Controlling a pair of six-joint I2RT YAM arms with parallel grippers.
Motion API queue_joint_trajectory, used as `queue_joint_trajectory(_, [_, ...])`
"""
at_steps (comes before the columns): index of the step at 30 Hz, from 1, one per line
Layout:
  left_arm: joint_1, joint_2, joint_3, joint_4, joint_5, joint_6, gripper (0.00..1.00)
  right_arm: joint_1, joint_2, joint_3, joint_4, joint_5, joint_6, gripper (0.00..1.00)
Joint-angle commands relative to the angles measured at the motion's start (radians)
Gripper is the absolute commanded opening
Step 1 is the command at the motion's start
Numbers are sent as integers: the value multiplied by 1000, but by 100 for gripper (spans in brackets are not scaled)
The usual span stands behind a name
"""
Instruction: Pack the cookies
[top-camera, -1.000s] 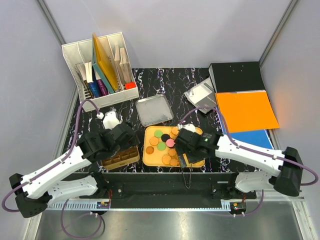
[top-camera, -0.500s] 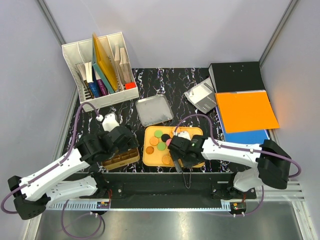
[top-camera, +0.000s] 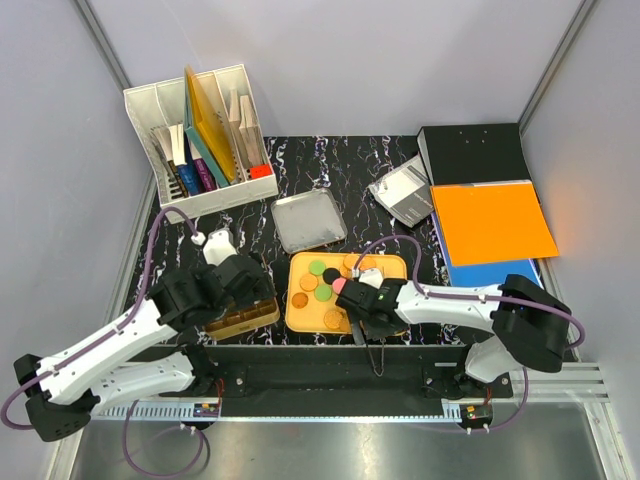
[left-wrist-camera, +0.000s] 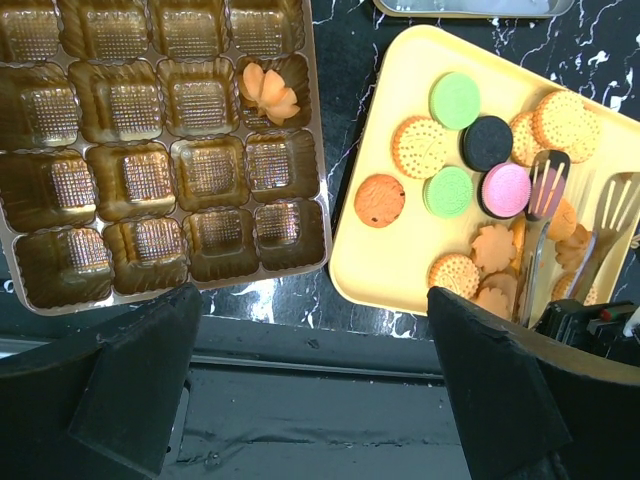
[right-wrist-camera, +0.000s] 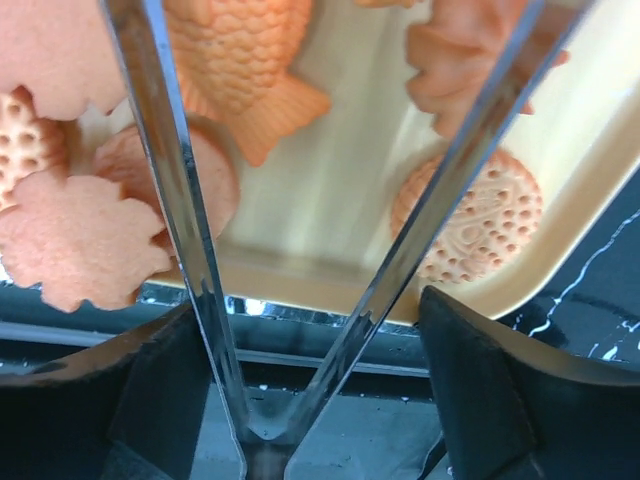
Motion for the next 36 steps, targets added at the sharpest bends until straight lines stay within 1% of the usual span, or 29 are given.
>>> queue_joint_trajectory(1, [3, -26, -5, 2, 7, 1, 99, 7, -23, -40, 57, 16, 80, 77])
queue_joint_trajectory(2, [4, -26, -6, 2, 7, -1, 99, 6, -28, -44, 57, 21, 89, 70])
queue_joint_trajectory(5, [4, -29, -6, 0, 7, -2, 99, 6, -41, -60, 55, 19, 106, 61])
queue_joint_trajectory(6, [4, -26, -9, 0, 7, -2, 99, 6, -47, -64, 55, 18, 109, 56])
queue_joint_trajectory(7, [3, -28, -11, 2, 7, -2, 99, 6, -60, -72, 54, 16, 115, 53])
queue_joint_trajectory(8, [4, -25, -13, 4, 7, -4, 99, 7, -69, -73, 52, 16, 125, 47])
queue_joint_trajectory(10, [3, -25, -16, 7, 9, -5, 99, 7, -93, -83, 45, 16, 131, 43])
queue_joint_trajectory(14, [4, -22, -14, 13, 11, -2, 99, 7, -143, -63, -10, 36, 149, 40])
queue_joint_trajectory(15, [4, -19, -11, 13, 9, -2, 99, 7, -156, -49, -55, 44, 152, 40])
queue_joint_trajectory(17, [3, -19, -8, 16, 8, -2, 99, 9, -211, 11, -112, 71, 152, 41])
queue_joint_trajectory(19, [4, -17, -8, 16, 7, -2, 99, 9, -267, 89, -207, 94, 152, 41])
queue_joint_trajectory(23, [4, -13, -9, 25, 7, -4, 99, 9, -336, 224, -358, 157, 128, 42])
queue_joint_trajectory(25, [3, -6, -9, 28, 7, -2, 99, 9, -359, 287, -377, 160, 85, 42])
queue_joint_trajectory(26, [4, -5, -9, 36, 11, -2, 99, 10, -367, 307, -379, 154, 74, 38])
queue_joint_trajectory(27, [4, -2, -11, 39, 12, -2, 99, 9, -370, 324, -377, 148, 63, 13])
queue_joint_trajectory(28, [3, 4, -11, 46, 14, -1, 99, 10, -373, 357, -373, 143, 37, 2])
queue_joint_trajectory(29, [4, 9, -8, 50, 18, -1, 99, 9, -370, 376, -371, 134, 27, 0])
queue_joint_trajectory(33, [4, 29, -3, 66, 27, -1, 99, 9, -341, 443, -392, 137, -15, 0])
queue_joint_trajectory(36, [4, 38, 1, 69, 32, -2, 99, 10, -339, 433, -412, 136, -10, 0])
